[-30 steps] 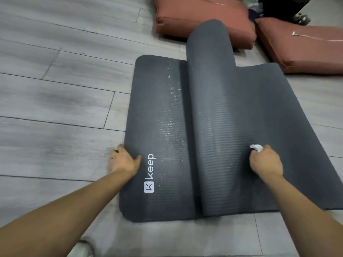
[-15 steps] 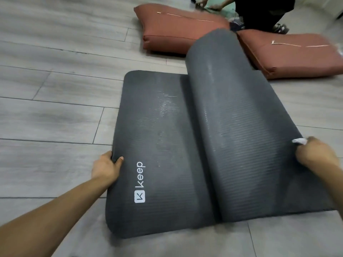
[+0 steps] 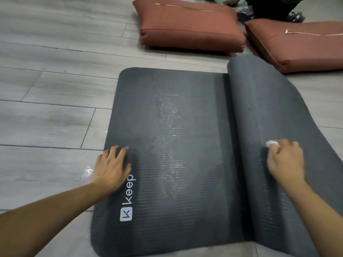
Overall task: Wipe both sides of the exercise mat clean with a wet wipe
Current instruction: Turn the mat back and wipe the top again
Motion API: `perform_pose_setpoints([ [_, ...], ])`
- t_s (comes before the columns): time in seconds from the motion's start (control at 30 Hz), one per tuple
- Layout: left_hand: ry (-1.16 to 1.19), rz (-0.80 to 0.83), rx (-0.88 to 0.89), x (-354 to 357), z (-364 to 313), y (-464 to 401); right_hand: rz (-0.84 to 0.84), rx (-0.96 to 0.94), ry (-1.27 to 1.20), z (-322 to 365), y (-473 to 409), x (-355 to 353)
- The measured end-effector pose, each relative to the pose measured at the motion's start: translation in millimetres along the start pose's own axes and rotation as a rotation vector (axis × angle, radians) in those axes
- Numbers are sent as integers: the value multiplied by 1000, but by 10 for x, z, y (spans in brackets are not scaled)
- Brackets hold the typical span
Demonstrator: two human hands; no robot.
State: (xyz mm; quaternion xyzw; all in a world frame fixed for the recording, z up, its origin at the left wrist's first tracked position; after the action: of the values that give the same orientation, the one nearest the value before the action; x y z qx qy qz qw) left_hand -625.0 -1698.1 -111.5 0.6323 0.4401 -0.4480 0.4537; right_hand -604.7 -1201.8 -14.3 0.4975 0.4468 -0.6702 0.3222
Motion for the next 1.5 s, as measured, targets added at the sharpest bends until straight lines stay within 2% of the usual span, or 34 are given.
perform_pose_setpoints([
  [0.13,-80,-2,168,116,-78,-370,160,-19,-271,1205,171,548],
  [0.23,-59,-29,180,163,-44,-686,146,-22,-443,1708,-10,869],
  [0.33,-34,-77,194,213,-9,-992,65,147,-487,1996,-295,1140],
  [0.43,11,-137,173,226,77,-1395,89,367,-473,2232,-395,1513],
  [0.47,30,-153,147,221,127,-1552,87,370,-478,2396,-369,1616],
  [0.53,68,-180,80,216,247,-1825,78,216,-540,2874,-271,1770],
  [0.63,79,-204,25,268,322,-1991,131,-209,-616,3539,-92,1829],
  [0.77,60,-201,17,281,322,-2006,151,-490,-572,3435,-187,1828],
  [0.93,38,-187,7,268,297,-2046,216,-380,-447,3293,-349,1897],
  [1.07,31,-204,5,238,288,-2061,234,-489,-444,3192,-685,1908],
  [1.13,31,-222,8,220,283,-2059,183,-369,-376,2683,-1084,1949],
  [1.2,46,-226,6,213,272,-2066,91,-126,-256,1958,-1592,1966],
  [1.3,48,-224,-4,224,275,-2089,70,222,-131,1244,-2067,2001],
  [1.4,46,-219,-11,236,277,-2095,17,521,-226,1528,-2091,2140],
  [1.43,45,-220,-10,232,284,-2090,-21,532,-334,1821,-2052,2173],
  [1.47,49,-221,-7,227,281,-2090,-51,455,-444,2191,-1981,2208],
  [1.5,52,-222,-2,224,274,-2095,-49,302,-537,2653,-1863,2226],
])
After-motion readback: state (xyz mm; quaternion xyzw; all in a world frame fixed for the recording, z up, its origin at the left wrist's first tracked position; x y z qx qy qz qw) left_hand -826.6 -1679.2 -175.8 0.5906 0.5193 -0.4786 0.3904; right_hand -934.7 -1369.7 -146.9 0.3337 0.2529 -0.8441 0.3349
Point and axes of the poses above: each hand's wrist, its own y-axis away from the middle knuckle, its own x-axis out of the palm, z = x × y, the point moved 5 cm from there along -y, towards the middle knuckle, and after that the axes turned 6 degrees about x, right-handed, at the moved point
